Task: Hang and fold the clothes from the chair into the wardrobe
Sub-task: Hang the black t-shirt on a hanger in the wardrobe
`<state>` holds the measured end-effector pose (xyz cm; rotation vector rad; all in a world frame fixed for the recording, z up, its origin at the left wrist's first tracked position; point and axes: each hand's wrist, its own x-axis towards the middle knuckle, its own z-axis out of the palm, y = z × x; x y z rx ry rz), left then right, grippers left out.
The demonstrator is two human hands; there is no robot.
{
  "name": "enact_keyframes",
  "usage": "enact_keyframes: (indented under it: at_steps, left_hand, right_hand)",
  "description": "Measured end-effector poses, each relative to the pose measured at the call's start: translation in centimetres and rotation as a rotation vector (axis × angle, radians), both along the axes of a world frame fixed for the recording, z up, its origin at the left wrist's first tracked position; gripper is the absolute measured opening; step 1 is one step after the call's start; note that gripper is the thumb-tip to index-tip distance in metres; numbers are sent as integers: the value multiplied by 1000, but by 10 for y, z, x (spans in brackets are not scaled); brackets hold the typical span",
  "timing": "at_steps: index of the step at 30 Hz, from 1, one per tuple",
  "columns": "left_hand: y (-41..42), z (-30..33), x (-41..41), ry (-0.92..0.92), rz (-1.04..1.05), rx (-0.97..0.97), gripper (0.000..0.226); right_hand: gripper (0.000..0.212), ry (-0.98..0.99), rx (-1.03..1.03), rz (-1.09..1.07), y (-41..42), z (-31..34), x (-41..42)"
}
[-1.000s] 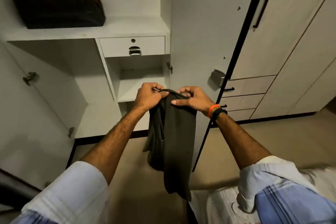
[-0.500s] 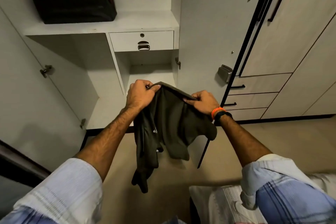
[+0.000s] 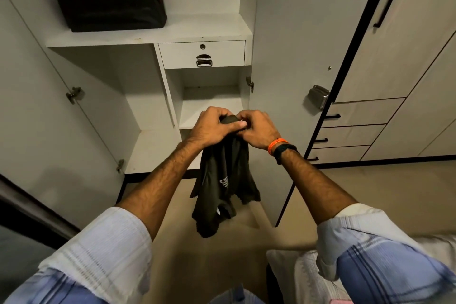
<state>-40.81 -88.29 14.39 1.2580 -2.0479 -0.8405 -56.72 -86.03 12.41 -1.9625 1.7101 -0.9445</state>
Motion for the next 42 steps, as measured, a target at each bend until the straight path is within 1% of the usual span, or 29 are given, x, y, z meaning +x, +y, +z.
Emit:
enact_keyframes:
  at_steps: [1,3,4,6,8,9,10,12,14,15,16,18,19,20,21,22,24,25,26,28,31,32,34,36,37,38,40,41,42]
  left_hand:
    - [-1,-1,4,4,9,5,31]
    - [-1,-5,12,-42,52,52,40]
    - [-2,-10,18,-113,64,87,39]
    - [-5,-26,29,-349,71,123,32]
    - [-5,-45,42,-532,90,161,34]
    - [-5,-51,47,-531,112,195,32]
    - [-2,-52,49,-479,132,217,25]
    - [1,-49,49,-312,183,201,15]
    - [-1,-37,43,-160,240,144,18]
    - [0,-30,39,-109,251,115,20]
    - [-1,-23,34,-80,238,90,22]
    - [1,-11,22,-75,145,59,20]
    - [4,-6,15,-82,93,45,20]
    - [8,-1,8,-78,57,25,21]
    - [9,3,2,-56,42,-2,21]
    - [10,6,-3,-21,42,-30,20]
    - [10,12,-8,45,76,-72,19]
    - [8,13,-7,71,97,-79,21]
    - [6,12,-4,95,120,-69,24]
    - [2,5,4,163,180,-18,35]
    - [0,-10,17,233,224,126,58]
    - [1,-15,20,199,194,189,67]
    - [5,-21,21,59,118,276,84]
    - [9,-25,17,-20,104,312,92]
    - [9,-27,14,-28,122,311,88]
    - [8,-29,11,-19,157,292,75]
    - [4,-29,9,29,264,206,32]
    - [1,-25,9,56,311,145,21]
    - [-3,-22,9,81,339,91,25]
  right_hand:
    - [12,-17,-24,-25,1,0,1]
    - [16,-123,-47,-55,1,-2,-1]
    - [17,-191,-58,-56,1,-3,-2]
    - [21,-351,-78,-85,2,-3,-4]
    - [22,-530,-103,-190,2,-2,-10]
    - [20,-572,-102,-250,2,-3,-15]
    - [19,-562,-90,-302,3,-4,-20]
    - [15,-402,-21,-357,7,-11,-31]
    - [7,-225,123,-322,9,-18,-38]
    - [10,-172,206,-282,12,-20,-38]
    - [26,-134,275,-235,13,-22,-36]
    - [64,-84,326,-127,14,-22,-26]
    - [79,-79,321,-72,13,-21,-19]
    - [85,-81,297,-24,12,-20,-13]
    - [81,-88,271,2,9,-19,-8]
    - [66,-99,247,8,7,-16,-4]
    - [28,-126,219,-36,1,-10,0]
    - [16,-162,204,-48,-1,-8,1]
    - [14,-219,187,-46,-2,-6,2]
    - [22,-367,146,-51,-3,-3,3]
    - [29,-597,109,-113,-3,9,6]
    - [28,-662,102,-142,-4,14,7]
    - [22,-767,102,-196,-6,21,10]
    - [21,-846,110,-232,-7,28,14]
    - [21,-895,109,-243,-7,32,15]
    - [21,-948,110,-247,-6,38,17]
    - [20,-1029,90,-256,-5,47,16]
    - [20,-1049,69,-261,-7,53,13]
    - [20,-1054,49,-279,-9,56,7]
